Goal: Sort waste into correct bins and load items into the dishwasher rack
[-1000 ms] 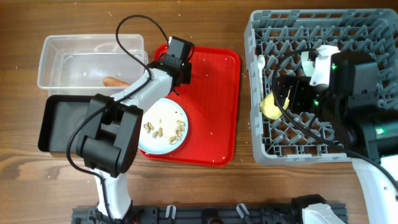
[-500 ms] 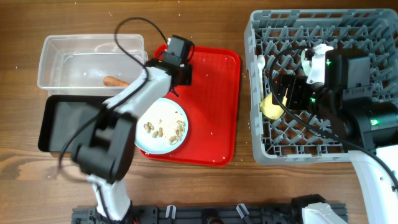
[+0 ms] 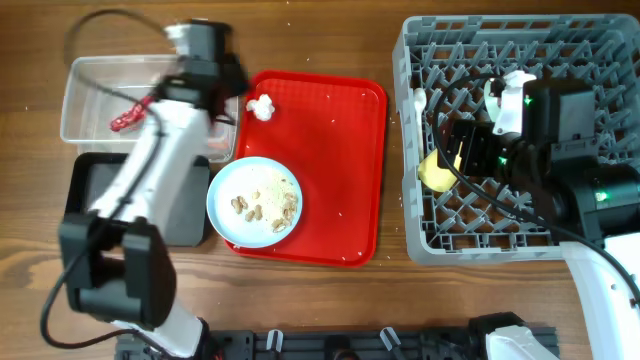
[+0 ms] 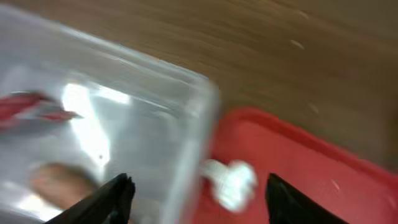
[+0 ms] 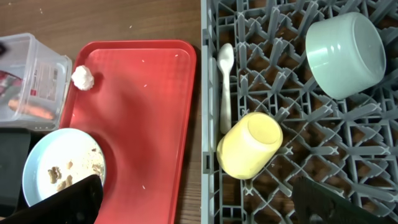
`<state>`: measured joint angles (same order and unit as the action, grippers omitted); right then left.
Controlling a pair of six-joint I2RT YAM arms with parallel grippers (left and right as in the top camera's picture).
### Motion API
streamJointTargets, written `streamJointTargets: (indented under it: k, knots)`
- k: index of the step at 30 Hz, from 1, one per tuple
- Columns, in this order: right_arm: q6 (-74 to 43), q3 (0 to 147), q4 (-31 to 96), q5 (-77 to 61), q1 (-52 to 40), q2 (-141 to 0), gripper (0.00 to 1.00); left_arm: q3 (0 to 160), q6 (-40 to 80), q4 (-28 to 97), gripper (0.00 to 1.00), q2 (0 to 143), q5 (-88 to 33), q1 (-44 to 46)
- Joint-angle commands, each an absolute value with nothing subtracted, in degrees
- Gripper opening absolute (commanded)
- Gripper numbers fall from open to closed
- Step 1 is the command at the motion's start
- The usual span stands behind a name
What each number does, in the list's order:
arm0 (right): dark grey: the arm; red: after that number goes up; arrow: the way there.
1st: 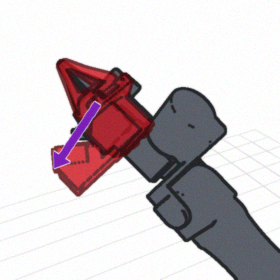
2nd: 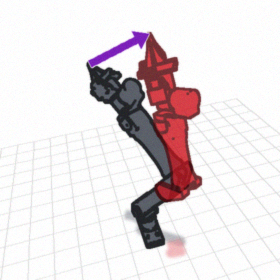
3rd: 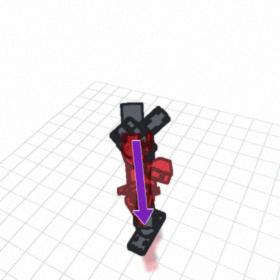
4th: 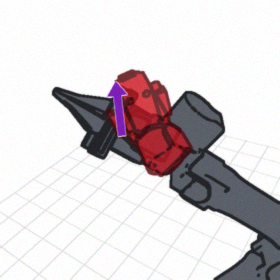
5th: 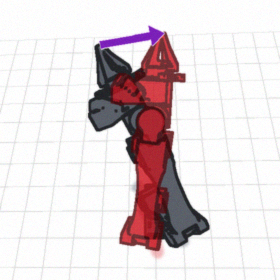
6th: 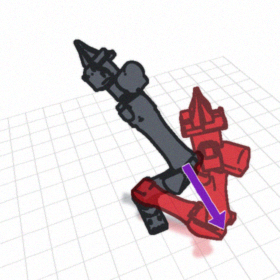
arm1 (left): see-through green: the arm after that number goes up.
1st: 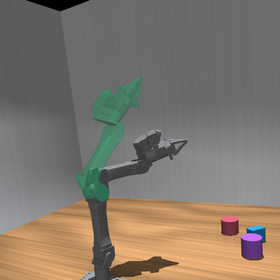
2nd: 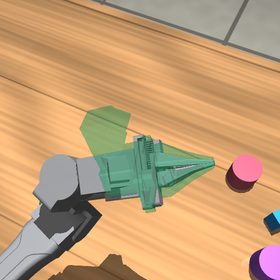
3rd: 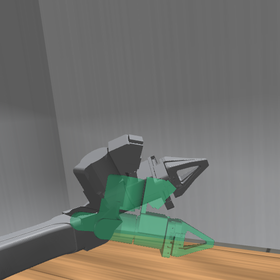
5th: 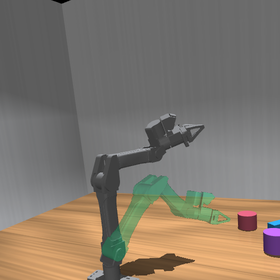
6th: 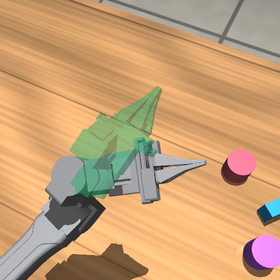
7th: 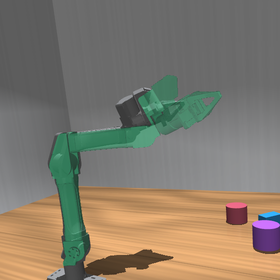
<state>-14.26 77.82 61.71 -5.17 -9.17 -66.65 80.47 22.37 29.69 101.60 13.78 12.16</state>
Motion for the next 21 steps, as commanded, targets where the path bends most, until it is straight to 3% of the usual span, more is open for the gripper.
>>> streamJointTargets:
  k: [1,9,10,11,12,13,18,21]
  knots:
    - [-15.66,78.30,61.58,-6.13,-8.97,-66.94,0.99,80.53,15.11,28.29,0.67,106.98,21.65,21.78]
    - [-16.34,78.30,61.69,-6.11,-8.97,-67.16,0.99,80.53,15.81,19.16,0.70,122.83,27.83,21.54]
    - [-16.75,78.30,61.71,-6.13,-8.97,-67.26,0.99,80.53,15.79,19.05,0.61,123.20,26.30,21.32]
    - [-16.80,78.30,61.71,-6.15,-8.99,-67.42,0.99,80.53,15.64,19.05,0.46,123.20,24.82,21.30]
    - [-16.73,78.30,61.73,-6.13,-8.97,-67.57,0.99,80.58,15.20,19.07,0.22,122.96,23.94,21.50]
    - [-16.73,78.30,61.78,-6.13,-8.99,-67.68,0.99,80.73,15.16,19.40,0.06,122.02,23.83,22.04]
    - [-16.67,78.30,61.80,-6.11,-8.97,-67.94,0.99,83.55,17.41,31.55,0.04,106.04,24.05,26.33]
    - [-16.69,78.30,61.76,-6.11,-8.97,-67.94,0.99,83.53,19.53,37.89,0.04,95.20,28.03,24.34]
